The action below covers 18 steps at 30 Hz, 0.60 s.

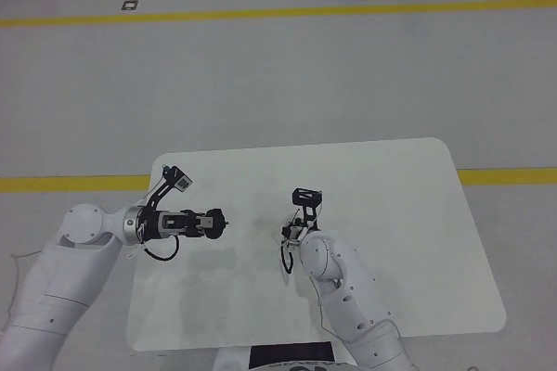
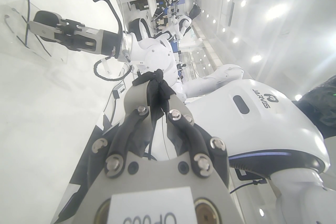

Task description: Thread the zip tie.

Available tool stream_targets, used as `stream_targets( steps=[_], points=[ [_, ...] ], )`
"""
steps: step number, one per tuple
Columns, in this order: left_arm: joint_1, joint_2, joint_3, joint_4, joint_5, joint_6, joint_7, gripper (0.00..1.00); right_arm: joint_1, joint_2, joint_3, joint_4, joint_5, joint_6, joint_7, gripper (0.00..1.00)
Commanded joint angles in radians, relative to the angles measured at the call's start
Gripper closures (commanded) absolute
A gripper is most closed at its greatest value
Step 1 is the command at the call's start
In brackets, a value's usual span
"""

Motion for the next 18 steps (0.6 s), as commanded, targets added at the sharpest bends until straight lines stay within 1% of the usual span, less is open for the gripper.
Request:
stream_targets(
  steps=[1,18],
  points=[
    [0.000,0.000,0.000,0.000,0.000,0.000,0.000,1.00,0.004,-0.001,0.001,0.005,0.001,0.000,0.001,0.83],
    [0.000,0.000,0.000,0.000,0.000,0.000,0.000,1.00,0.036,-0.011,0.005,0.063,0.003,0.000,-0.007,0.84]
  ],
)
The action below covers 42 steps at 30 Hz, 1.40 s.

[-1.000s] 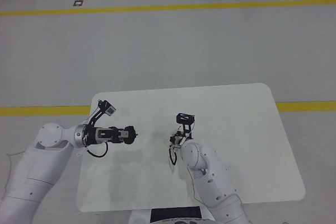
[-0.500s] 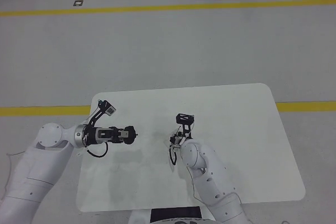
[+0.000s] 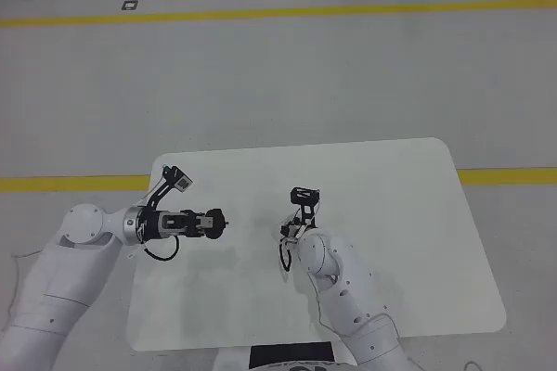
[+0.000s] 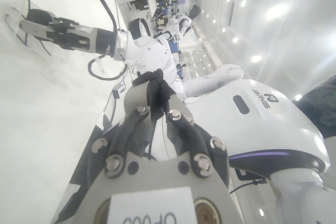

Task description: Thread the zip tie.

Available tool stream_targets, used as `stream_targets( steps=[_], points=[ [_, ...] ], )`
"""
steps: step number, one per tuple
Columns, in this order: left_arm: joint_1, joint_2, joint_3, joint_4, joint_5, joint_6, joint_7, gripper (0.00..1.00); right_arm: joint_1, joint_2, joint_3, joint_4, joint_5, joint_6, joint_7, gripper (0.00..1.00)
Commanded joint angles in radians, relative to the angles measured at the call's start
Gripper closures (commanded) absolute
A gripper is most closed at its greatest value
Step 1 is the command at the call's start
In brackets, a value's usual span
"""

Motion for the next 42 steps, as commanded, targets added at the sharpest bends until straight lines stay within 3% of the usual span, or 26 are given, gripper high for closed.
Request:
stream_targets(
  steps=[1,5,8,15,20,24,31,34,42],
  points=[
    [0.000,0.000,0.000,0.000,0.000,0.000,0.000,1.00,0.003,-0.001,0.001,0.006,0.002,0.000,-0.002,0.84],
    [0.000,0.000,0.000,0.000,0.000,0.000,0.000,1.00,0.008,-0.003,0.003,0.017,0.005,0.000,-0.005,0.86],
    [0.000,0.000,0.000,0.000,0.000,0.000,0.000,1.00,0.009,-0.003,0.007,0.021,0.006,0.000,-0.009,1.00],
    [0.000,0.000,0.000,0.000,0.000,0.000,0.000,1.00,-0.009,0.000,0.019,-0.007,0.017,0.000,-0.022,1.00],
    [0.000,0.000,0.000,0.000,0.000,0.000,0.000,1.00,-0.064,0.013,0.018,-0.111,0.053,0.000,-0.020,1.00],
    [0.000,0.000,0.000,0.000,0.000,0.000,0.000,1.00,-0.133,0.026,0.016,-0.245,0.106,-0.001,-0.011,1.00],
    [0.000,0.000,0.000,0.000,0.000,0.000,0.000,1.00,-0.242,0.043,0.027,-0.424,0.184,-0.071,-0.052,1.00],
    [0.000,0.000,0.000,0.000,0.000,0.000,0.000,1.00,-0.272,0.048,0.021,-0.457,0.215,-0.109,-0.056,1.00],
    [0.000,0.000,0.000,0.000,0.000,0.000,0.000,1.00,-0.272,0.048,0.021,-0.457,0.215,-0.109,-0.056,1.00]
  ],
)
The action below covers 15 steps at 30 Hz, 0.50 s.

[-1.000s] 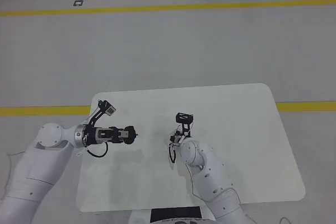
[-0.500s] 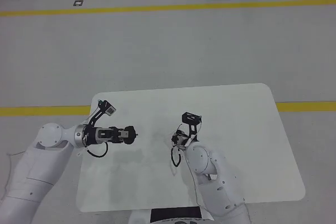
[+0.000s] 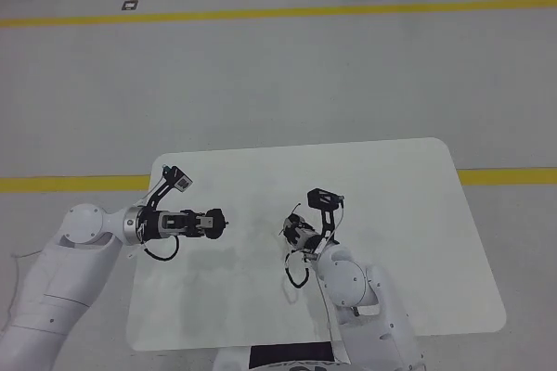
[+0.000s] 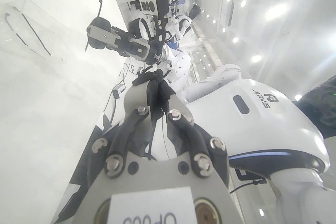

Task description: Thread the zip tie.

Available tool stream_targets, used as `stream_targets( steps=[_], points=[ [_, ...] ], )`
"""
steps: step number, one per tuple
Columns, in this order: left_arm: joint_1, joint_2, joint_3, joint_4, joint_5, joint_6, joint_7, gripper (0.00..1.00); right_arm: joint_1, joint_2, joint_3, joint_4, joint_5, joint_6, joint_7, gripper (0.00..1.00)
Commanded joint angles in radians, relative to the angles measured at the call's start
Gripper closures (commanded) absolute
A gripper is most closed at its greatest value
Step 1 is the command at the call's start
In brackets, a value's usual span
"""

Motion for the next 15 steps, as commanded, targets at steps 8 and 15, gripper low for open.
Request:
stream_targets(
  steps=[8,15],
  points=[
    [0.000,0.000,0.000,0.000,0.000,0.000,0.000,1.00,-0.053,0.024,-0.054,-0.151,-0.059,-0.064,-0.113,1.00],
    [0.000,0.000,0.000,0.000,0.000,0.000,0.000,1.00,-0.045,0.076,-0.145,-0.250,-0.102,-0.105,-0.159,1.00]
  ],
)
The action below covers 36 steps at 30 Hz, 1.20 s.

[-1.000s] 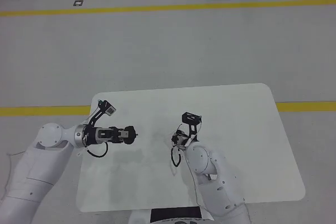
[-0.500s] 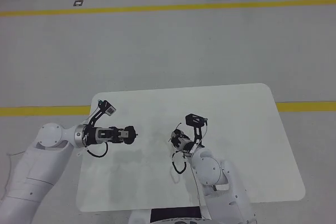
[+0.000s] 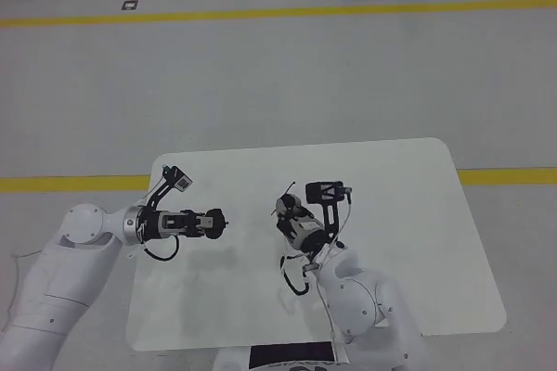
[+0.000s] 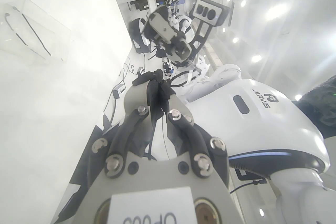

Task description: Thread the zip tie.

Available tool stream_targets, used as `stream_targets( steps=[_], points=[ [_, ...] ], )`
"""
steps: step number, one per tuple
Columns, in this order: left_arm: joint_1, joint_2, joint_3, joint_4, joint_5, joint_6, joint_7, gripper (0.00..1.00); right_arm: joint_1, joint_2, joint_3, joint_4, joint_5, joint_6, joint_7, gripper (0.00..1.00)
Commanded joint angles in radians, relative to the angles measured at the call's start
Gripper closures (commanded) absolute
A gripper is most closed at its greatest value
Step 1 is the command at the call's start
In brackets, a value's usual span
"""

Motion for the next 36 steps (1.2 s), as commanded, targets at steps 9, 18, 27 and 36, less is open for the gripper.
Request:
stream_targets(
  steps=[9,18,27,36],
  points=[
    [0.000,0.000,0.000,0.000,0.000,0.000,0.000,1.00,0.021,0.043,-0.071,-0.005,-0.049,-0.008,-0.076,1.00],
    [0.000,0.000,0.000,0.000,0.000,0.000,0.000,1.00,0.044,0.060,-0.101,0.018,-0.081,-0.084,-0.137,1.00],
    [0.000,0.000,0.000,0.000,0.000,0.000,0.000,1.00,0.074,0.101,-0.170,0.079,-0.147,-0.054,-0.249,1.00],
    [0.000,0.000,0.000,0.000,0.000,0.000,0.000,1.00,0.079,0.112,-0.184,0.080,-0.152,-0.047,-0.269,1.00]
  ],
)
